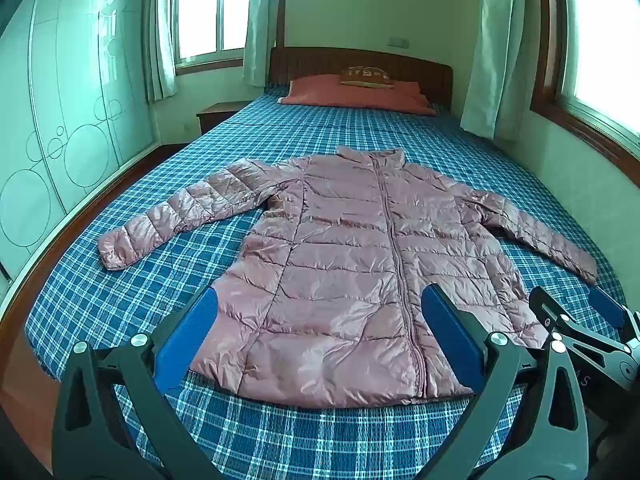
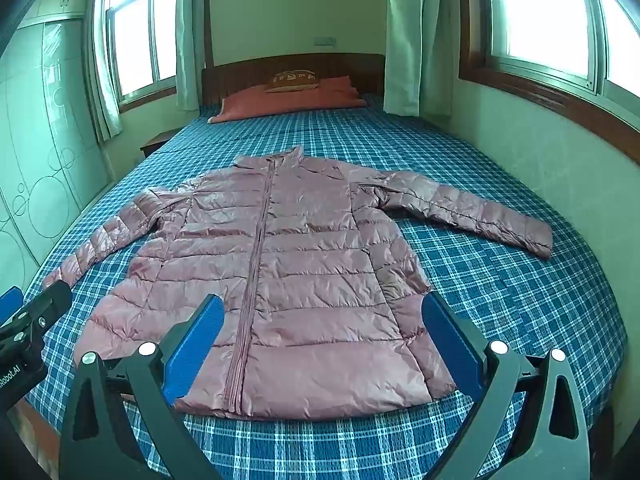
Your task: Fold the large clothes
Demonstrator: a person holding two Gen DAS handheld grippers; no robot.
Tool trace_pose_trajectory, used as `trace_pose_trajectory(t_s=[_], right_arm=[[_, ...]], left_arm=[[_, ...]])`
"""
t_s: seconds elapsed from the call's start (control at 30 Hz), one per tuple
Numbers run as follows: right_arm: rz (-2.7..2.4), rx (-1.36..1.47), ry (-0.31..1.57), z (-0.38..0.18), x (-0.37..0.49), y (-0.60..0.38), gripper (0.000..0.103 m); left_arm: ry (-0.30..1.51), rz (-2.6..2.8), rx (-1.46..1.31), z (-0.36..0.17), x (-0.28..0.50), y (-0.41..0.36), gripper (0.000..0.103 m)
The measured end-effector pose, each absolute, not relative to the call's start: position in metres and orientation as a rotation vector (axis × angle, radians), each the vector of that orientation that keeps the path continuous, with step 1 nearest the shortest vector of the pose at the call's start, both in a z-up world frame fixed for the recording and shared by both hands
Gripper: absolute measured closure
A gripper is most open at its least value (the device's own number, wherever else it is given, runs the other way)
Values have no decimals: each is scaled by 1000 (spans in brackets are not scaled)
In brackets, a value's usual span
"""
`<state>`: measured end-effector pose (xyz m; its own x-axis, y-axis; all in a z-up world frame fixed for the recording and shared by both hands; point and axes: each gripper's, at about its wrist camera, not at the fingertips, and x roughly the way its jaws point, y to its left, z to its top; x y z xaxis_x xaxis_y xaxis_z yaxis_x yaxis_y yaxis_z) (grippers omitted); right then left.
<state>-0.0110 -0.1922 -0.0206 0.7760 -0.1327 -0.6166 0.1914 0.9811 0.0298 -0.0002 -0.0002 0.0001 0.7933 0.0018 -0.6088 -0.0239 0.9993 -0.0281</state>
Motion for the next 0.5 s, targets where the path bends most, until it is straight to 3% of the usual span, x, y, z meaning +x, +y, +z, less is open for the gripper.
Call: trace_pose_trajectory(t_s=[0.5], right_arm=[[-175, 93, 663, -25, -10, -192, 5]], left_arm=[[662, 23, -36, -5, -2, 0, 2]])
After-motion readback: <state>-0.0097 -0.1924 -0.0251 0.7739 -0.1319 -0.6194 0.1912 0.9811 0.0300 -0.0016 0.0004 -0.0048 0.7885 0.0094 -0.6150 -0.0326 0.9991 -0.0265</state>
